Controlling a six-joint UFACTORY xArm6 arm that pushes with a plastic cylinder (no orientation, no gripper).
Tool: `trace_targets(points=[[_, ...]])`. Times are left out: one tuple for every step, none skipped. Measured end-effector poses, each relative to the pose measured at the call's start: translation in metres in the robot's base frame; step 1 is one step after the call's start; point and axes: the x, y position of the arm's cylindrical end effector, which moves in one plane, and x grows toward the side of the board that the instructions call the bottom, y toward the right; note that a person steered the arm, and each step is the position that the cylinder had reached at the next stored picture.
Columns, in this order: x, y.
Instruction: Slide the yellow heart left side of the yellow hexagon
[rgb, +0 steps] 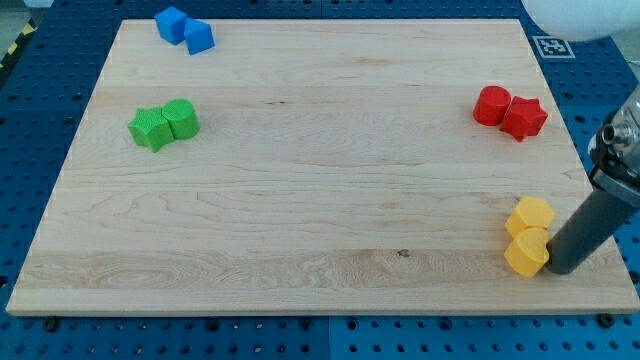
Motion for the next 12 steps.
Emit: trace_targets(points=[[-0.005, 0.000], [0.020, 0.001], [0.039, -0.003], [0.039, -0.018], [0.039, -0.029], [0.039, -0.021], [0.038, -0.011], [0.035, -0.012], [0.034, -0.019], [0.032, -0.019], [0.024, -0.019], [0.010, -0.021]])
